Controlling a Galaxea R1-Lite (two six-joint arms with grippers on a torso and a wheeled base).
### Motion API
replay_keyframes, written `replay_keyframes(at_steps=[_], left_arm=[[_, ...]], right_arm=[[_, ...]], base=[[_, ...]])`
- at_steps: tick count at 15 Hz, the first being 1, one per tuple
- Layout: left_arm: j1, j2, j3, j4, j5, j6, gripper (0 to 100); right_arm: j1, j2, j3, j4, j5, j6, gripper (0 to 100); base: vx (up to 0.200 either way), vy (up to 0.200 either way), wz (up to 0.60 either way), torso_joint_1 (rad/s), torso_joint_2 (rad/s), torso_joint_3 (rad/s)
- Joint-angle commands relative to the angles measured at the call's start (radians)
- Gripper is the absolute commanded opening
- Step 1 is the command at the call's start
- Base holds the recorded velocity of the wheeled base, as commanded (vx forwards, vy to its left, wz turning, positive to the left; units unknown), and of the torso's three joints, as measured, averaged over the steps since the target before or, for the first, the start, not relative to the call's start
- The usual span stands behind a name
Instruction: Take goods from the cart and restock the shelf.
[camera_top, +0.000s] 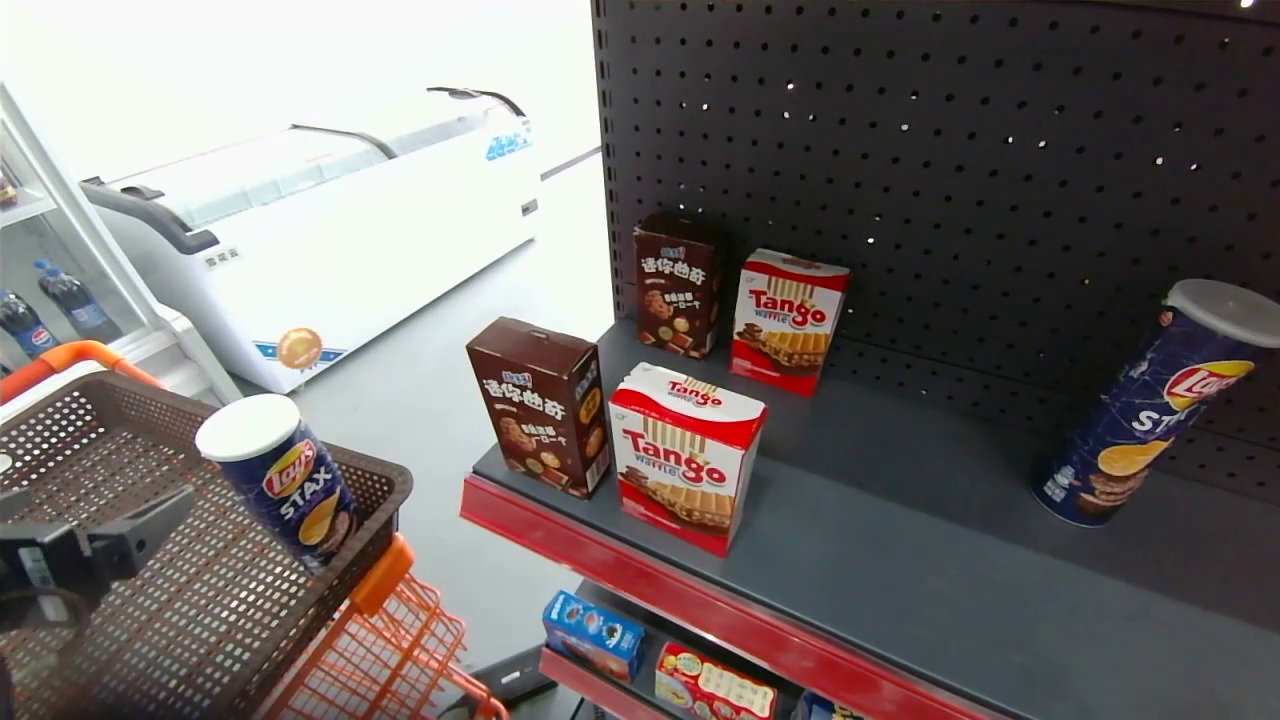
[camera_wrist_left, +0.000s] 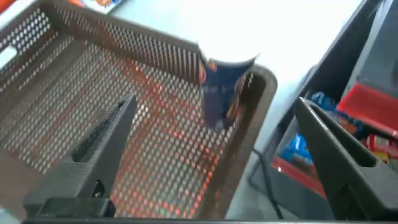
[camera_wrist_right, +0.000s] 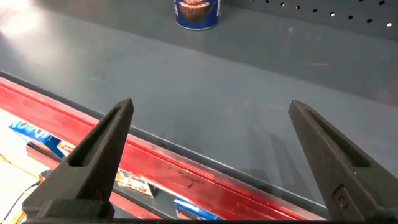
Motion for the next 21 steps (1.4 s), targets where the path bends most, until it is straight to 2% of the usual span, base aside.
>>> replay_keyframes(at_steps=[1,2,3,5,6,7,11,20,21], left_arm=[[-0.01,0.287,0.118,-0.31,-0.008,0.001,100],[-0.011,0.417,0.212,-0.578,-0.019,-0.005,100],[-0.016,0.493,0.276,-0.701,-0.025,0.008,100],[-0.01,0.611,0.325,-0.84,-0.025,0.061,100],[-0.005,0.667,0.316,-0.877,-0.023,0.061,100],[0.001,0.7,0.299,-0.9,-0.025,0.061,100],[0.006,0.844,0.12,-0.991,-0.025,0.058,100],[-0.039,0.919,0.002,-1.006,-0.029,0.063,100],[-0.048,0.927,-0.012,-1.009,-0.028,0.06,0]], right_arm=[[0.0,0.0,0.0,0.0,0.0,0.0,100],[0.0,0.0,0.0,0.0,0.0,0.0,100],[0.0,0.0,0.0,0.0,0.0,0.0,100],[0.0,0.0,0.0,0.0,0.0,0.0,100],[0.0,0.0,0.0,0.0,0.0,0.0,100],[0.0,0.0,0.0,0.0,0.0,0.0,100],[0.0,0.0,0.0,0.0,0.0,0.0,100],[0.0,0.0,0.0,0.0,0.0,-0.001,100],[0.0,0.0,0.0,0.0,0.0,0.0,100]], base=[[0.0,0.0,0.0,0.0,0.0,0.0],[0.0,0.0,0.0,0.0,0.0,0.0],[0.0,0.0,0.0,0.0,0.0,0.0],[0.0,0.0,0.0,0.0,0.0,0.0],[0.0,0.0,0.0,0.0,0.0,0.0],[0.0,0.0,0.0,0.0,0.0,0.0],[0.0,0.0,0.0,0.0,0.0,0.0],[0.0,0.0,0.0,0.0,0.0,0.0],[0.0,0.0,0.0,0.0,0.0,0.0]])
